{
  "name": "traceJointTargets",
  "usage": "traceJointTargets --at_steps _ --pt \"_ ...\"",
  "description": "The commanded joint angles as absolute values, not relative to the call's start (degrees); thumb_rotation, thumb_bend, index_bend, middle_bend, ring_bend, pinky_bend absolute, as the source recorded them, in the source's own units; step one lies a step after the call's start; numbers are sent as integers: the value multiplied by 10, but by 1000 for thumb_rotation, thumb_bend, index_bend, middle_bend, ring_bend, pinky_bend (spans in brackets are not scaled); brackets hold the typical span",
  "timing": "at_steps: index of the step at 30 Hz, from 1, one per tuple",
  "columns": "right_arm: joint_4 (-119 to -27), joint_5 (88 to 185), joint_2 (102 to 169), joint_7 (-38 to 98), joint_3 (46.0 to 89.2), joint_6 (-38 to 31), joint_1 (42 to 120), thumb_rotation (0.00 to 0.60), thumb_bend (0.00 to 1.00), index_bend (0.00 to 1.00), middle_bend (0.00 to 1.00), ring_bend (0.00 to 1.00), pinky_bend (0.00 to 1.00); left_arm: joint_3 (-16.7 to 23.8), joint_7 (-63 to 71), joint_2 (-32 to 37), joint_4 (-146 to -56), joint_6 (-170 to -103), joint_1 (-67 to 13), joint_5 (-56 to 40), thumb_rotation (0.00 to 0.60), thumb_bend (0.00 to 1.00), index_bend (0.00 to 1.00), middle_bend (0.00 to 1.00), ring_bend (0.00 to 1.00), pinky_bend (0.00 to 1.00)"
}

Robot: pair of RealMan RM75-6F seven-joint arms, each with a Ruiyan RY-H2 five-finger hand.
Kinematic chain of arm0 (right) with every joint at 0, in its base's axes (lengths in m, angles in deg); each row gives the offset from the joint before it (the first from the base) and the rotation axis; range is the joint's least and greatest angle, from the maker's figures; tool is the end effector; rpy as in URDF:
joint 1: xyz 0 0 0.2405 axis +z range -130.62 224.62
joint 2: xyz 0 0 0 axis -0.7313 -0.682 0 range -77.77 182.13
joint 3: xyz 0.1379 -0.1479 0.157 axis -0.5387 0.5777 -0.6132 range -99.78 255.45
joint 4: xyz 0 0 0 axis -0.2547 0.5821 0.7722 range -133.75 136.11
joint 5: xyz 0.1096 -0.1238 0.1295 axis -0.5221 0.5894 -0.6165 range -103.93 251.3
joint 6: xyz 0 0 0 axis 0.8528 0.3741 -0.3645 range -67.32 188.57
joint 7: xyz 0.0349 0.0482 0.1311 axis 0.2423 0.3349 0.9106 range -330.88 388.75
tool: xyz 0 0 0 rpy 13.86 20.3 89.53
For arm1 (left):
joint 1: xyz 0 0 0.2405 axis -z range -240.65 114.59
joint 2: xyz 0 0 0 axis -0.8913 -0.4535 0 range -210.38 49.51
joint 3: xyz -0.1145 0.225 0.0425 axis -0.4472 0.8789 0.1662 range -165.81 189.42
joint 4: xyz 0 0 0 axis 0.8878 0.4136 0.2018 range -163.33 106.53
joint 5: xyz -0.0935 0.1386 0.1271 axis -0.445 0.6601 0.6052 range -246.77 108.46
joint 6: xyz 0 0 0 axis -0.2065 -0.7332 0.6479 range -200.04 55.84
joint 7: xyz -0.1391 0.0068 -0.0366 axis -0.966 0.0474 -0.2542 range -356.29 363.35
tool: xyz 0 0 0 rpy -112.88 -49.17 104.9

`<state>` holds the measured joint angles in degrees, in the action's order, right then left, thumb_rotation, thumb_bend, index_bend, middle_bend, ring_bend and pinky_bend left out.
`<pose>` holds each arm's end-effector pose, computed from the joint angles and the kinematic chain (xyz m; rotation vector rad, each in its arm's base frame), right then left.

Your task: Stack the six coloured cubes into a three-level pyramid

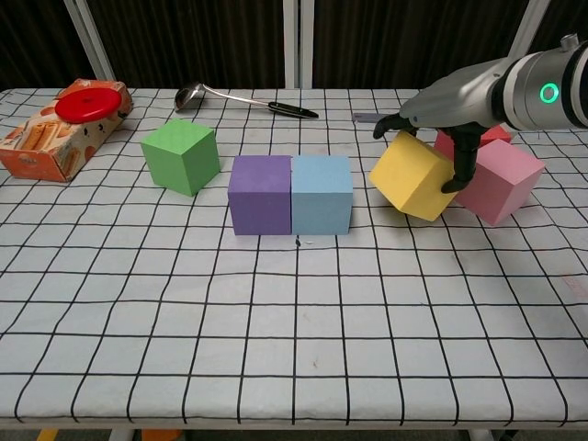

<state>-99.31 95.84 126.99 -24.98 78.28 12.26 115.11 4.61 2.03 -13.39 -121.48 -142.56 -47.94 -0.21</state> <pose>-0.1031 -0.3589 0.0108 2.1377 -0.6724 0.3031 -0.3087 0.2471 0.1306 -1.3044 -1.1593 -0.8817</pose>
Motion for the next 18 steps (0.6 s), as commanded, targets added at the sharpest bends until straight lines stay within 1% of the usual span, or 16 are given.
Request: traceJointTargets --at_steps 1,5,7,13,18 --pt "-995 937 1276 -250 786 114 1166 600 139 0 331 10 0 47 18 -135 -1212 -1424 -481 -2 600 16 91 101 14 109" --pt "-996 945 1276 -234 785 104 1165 600 101 0 227 0 0 46 13 -134 -1209 -1422 -481 -2 600 16 91 101 14 108" --pt "-997 951 1274 -224 786 103 1162 600 100 0 207 0 0 46 12 -133 -1208 -1422 -482 -1 600 17 91 101 14 108" --pt "-998 962 1268 -201 791 111 1159 600 100 0 185 0 0 46 12 -132 -1207 -1420 -482 -2 600 17 91 101 14 108" --pt "-994 1011 1257 -137 779 128 1133 600 101 0 187 0 0 46 13 -132 -1208 -1419 -483 -2 600 17 91 101 14 108"
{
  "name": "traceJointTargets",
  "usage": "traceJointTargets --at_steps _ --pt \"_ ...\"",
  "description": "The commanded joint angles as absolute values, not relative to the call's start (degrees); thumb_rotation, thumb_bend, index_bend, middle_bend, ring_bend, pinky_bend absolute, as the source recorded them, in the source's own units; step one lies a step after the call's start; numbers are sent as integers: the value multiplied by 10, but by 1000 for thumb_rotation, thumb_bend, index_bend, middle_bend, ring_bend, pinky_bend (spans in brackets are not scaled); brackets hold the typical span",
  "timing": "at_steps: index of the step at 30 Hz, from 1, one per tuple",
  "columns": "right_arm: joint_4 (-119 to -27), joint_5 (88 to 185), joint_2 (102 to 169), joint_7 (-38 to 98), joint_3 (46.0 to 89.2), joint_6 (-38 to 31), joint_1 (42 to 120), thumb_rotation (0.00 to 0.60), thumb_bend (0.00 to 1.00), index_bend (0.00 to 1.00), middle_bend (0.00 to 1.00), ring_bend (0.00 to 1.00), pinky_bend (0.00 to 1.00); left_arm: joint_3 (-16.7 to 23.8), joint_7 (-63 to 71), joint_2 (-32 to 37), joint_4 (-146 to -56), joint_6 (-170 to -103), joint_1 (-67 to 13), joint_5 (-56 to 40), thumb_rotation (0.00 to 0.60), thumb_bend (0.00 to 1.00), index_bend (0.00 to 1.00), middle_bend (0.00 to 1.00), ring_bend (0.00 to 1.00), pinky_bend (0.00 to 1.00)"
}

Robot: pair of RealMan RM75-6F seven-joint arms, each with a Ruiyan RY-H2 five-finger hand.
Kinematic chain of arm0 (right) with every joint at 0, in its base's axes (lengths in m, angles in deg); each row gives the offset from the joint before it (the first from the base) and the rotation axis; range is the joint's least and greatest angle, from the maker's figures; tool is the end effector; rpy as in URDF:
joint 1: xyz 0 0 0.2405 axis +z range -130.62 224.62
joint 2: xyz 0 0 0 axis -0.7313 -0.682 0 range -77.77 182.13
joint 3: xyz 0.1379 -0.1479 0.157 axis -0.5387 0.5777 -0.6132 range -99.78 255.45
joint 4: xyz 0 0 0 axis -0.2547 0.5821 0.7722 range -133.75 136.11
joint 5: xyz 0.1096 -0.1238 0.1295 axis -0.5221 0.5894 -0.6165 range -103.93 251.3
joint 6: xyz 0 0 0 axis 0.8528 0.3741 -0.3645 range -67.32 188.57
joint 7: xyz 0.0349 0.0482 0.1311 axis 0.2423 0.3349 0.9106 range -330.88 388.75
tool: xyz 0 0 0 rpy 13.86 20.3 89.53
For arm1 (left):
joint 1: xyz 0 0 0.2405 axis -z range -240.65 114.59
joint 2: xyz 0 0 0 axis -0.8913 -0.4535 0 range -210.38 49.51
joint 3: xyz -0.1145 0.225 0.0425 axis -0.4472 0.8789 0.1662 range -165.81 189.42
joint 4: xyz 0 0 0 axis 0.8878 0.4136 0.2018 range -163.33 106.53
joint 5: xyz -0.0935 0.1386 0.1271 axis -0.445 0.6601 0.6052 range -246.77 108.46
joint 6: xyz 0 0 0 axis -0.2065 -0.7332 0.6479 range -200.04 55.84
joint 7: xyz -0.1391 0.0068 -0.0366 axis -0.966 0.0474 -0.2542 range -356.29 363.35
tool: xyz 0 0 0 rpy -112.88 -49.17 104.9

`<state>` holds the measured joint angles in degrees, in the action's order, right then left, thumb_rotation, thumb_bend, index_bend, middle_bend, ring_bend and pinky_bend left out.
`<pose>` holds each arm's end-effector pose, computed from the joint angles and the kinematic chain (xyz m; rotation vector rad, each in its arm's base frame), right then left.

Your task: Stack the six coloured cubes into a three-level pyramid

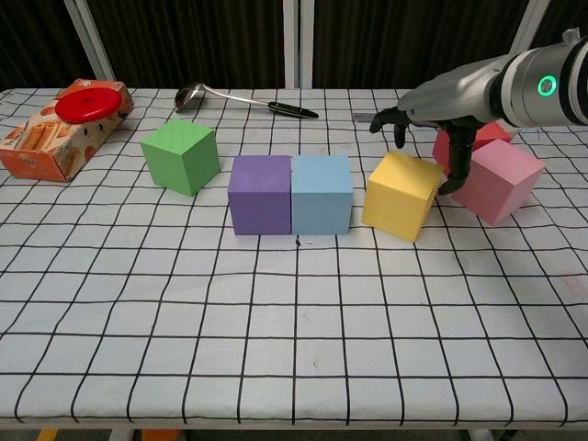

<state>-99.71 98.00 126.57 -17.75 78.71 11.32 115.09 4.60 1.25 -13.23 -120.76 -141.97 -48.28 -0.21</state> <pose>-0.1012 -0.3590 0.0140 2.1046 -0.7626 0.3845 -0.3130 0.2457 0.1299 -1.2986 -1.1726 -0.8750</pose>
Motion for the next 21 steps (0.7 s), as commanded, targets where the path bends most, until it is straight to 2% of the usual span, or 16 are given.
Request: traceJointTargets --at_steps 1,7,14,21 --pt "-991 1021 1254 -121 776 136 1128 600 101 0 177 0 0 46 13 -132 -1208 -1419 -483 -2 600 16 91 101 14 108" --pt "-995 1059 1225 -46 765 153 1095 600 86 0 144 0 0 46 16 -134 -1211 -1415 -481 -2 600 17 91 101 14 108" --pt "-1057 1087 1180 -7 758 110 1062 600 71 0 171 0 0 45 10 -143 -1220 -1411 -480 0 600 17 91 101 14 108" --pt "-1091 1100 1234 -7 754 1 1023 600 50 0 148 0 0 46 9 -141 -1215 -1410 -481 2 600 16 91 101 14 108"
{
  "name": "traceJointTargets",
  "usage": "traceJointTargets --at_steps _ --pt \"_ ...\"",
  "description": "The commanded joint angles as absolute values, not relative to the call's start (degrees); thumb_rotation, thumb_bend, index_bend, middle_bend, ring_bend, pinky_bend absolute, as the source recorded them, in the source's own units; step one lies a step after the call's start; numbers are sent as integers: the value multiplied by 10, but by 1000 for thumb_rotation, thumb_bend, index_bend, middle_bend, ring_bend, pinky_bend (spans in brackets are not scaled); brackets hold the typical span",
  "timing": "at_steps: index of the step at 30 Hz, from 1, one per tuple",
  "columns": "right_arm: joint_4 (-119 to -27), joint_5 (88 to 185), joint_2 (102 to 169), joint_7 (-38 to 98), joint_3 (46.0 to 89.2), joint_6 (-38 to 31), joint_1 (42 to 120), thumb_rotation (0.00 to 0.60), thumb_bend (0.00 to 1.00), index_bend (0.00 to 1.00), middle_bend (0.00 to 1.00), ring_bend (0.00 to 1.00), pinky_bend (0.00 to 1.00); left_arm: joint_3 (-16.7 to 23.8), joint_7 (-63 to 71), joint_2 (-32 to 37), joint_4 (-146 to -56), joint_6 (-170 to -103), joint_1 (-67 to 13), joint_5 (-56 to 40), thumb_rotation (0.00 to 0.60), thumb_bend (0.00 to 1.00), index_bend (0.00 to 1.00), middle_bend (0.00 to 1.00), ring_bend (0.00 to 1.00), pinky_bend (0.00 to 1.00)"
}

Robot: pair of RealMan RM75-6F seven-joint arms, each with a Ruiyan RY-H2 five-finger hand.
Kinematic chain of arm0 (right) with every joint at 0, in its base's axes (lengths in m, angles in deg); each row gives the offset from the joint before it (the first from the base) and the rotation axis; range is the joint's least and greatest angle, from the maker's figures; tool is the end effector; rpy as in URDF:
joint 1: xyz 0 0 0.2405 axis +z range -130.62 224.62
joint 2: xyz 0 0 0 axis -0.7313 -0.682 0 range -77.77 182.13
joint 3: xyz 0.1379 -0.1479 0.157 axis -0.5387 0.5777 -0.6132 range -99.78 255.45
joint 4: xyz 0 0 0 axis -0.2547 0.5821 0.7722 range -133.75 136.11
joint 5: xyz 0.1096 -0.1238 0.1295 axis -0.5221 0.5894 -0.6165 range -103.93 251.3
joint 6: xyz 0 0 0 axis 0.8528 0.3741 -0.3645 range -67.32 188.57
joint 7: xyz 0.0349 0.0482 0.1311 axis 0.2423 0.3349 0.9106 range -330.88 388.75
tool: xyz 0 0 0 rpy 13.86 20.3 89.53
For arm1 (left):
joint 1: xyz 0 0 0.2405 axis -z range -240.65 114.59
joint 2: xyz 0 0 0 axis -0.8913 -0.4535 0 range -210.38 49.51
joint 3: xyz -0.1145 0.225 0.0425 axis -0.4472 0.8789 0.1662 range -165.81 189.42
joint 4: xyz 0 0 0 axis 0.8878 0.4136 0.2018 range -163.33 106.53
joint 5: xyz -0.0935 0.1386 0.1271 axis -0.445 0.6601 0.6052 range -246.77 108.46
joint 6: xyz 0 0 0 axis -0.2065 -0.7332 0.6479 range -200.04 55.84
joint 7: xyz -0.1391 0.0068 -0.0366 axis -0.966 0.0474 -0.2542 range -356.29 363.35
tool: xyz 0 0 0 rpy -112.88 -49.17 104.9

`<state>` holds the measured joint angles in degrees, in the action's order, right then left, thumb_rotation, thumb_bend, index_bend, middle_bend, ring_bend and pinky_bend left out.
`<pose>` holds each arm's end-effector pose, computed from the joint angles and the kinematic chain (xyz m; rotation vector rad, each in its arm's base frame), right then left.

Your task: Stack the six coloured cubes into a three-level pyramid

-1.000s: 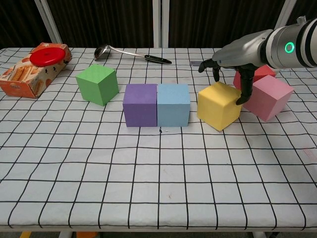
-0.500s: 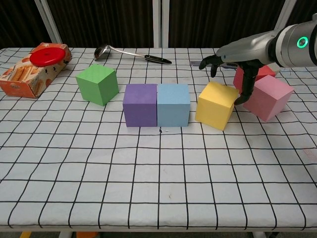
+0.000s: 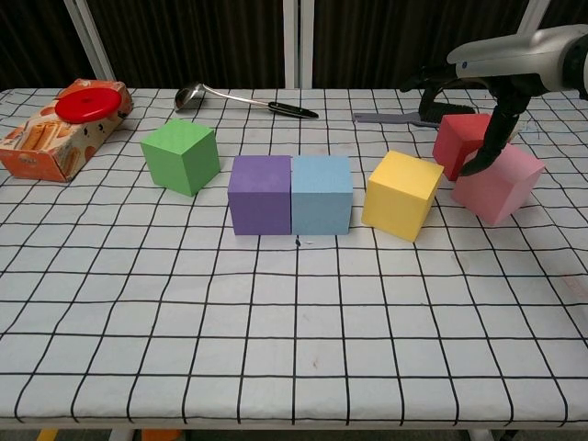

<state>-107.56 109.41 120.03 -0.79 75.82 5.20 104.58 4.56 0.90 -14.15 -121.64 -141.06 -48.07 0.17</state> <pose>-0.1198 -0.3379 0.0539 1.9227 -1.0223 0.6514 -0.3101 0.2464 0.1313 -1.3147 -1.1825 -0.8761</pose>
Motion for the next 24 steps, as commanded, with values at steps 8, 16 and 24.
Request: traceJointTargets --at_steps 8,16,24 --pt "-1082 1106 1326 -37 751 -103 988 600 37 0 97 0 0 47 -2 -144 -1206 -1409 -483 4 600 17 91 101 14 108" --pt "-1049 1114 1385 -52 742 -145 959 600 36 0 95 0 0 49 -12 -142 -1192 -1405 -485 6 600 17 91 101 14 107" --pt "-1006 1121 1426 -59 726 -147 941 600 41 0 132 0 0 50 -14 -135 -1173 -1403 -486 6 600 17 91 101 14 103"
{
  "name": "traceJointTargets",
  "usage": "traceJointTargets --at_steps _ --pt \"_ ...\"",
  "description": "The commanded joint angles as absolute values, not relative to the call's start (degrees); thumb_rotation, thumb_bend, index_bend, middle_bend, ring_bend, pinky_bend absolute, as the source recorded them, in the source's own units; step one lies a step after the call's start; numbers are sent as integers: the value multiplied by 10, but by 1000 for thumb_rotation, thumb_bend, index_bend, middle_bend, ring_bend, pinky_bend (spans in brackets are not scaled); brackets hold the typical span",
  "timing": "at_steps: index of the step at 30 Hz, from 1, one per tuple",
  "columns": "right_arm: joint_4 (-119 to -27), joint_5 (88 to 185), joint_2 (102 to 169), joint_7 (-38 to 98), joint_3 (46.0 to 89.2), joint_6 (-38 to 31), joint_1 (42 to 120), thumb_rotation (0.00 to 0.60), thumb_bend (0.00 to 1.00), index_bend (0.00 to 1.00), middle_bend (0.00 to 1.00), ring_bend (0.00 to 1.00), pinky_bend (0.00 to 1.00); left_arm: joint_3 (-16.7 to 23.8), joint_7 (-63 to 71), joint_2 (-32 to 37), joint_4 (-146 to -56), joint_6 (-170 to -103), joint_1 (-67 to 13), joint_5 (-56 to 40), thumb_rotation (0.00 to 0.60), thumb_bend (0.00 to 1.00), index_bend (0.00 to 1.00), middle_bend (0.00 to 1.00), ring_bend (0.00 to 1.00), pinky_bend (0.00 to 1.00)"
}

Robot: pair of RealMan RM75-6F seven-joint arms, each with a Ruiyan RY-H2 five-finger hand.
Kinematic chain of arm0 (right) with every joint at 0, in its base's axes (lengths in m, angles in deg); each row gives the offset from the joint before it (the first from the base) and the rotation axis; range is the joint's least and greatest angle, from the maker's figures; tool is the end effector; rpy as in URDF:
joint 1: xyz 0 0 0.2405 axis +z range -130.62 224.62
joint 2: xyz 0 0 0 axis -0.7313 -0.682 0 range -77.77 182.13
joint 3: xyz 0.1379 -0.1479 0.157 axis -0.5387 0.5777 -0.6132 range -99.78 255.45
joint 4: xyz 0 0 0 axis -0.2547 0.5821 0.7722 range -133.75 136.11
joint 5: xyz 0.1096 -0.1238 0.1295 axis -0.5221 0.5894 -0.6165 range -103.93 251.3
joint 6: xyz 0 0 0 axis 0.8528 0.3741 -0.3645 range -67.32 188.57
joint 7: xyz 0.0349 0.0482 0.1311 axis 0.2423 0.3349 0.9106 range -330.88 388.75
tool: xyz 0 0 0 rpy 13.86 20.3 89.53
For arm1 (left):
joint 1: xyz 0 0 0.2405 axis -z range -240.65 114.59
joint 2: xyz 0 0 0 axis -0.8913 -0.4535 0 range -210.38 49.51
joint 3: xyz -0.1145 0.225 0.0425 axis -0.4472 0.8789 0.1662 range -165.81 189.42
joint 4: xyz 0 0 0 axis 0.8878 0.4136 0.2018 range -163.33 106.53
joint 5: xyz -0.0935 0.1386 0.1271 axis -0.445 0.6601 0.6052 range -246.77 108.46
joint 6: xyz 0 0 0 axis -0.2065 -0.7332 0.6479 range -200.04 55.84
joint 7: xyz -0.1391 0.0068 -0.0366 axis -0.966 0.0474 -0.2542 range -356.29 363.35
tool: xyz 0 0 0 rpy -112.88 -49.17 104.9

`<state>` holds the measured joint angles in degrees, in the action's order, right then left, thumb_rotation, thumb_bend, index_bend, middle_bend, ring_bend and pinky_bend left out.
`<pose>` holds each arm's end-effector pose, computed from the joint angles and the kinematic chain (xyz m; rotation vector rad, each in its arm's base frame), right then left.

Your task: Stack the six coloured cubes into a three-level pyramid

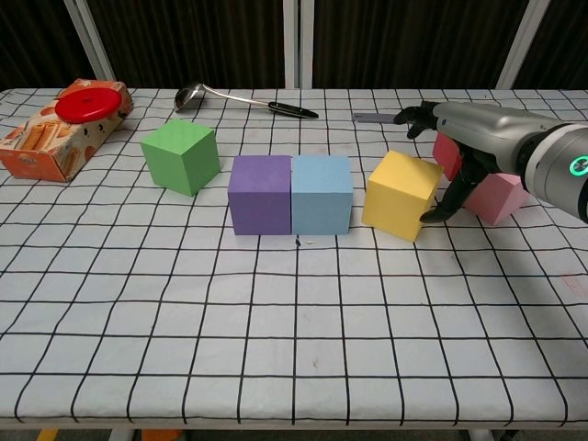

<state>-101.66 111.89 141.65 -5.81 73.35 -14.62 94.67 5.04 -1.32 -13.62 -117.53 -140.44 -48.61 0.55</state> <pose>-0.1301 -0.3010 -0.0140 1.6862 -1.1177 0.7666 -0.3278 0.2449 0.1351 -1.3018 -1.1741 -0.8451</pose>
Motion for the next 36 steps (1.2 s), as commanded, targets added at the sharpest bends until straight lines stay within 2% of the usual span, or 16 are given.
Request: traceJointTargets --at_steps 1,10,16,26,36 --pt "-1003 1120 1429 -60 723 -145 940 600 41 0 144 0 0 50 -15 -135 -1171 -1403 -486 6 600 16 91 101 14 103" --pt "-970 1112 1455 -77 700 -127 936 600 54 0 267 0 0 51 -20 -133 -1157 -1408 -488 13 600 17 91 101 14 103" --pt "-961 1117 1463 -84 690 -123 933 600 122 0 324 0 0 51 -30 -135 -1152 -1402 -490 12 600 17 91 101 13 103" --pt "-968 1132 1445 -78 681 -110 917 600 217 0 351 0 0 51 -20 -134 -1161 -1397 -486 12 600 17 91 101 13 103" --pt "-965 1230 1326 17 702 49 914 600 234 0 341 0 0 45 -1 -126 -1167 -1388 -476 -1 600 17 91 101 13 103"
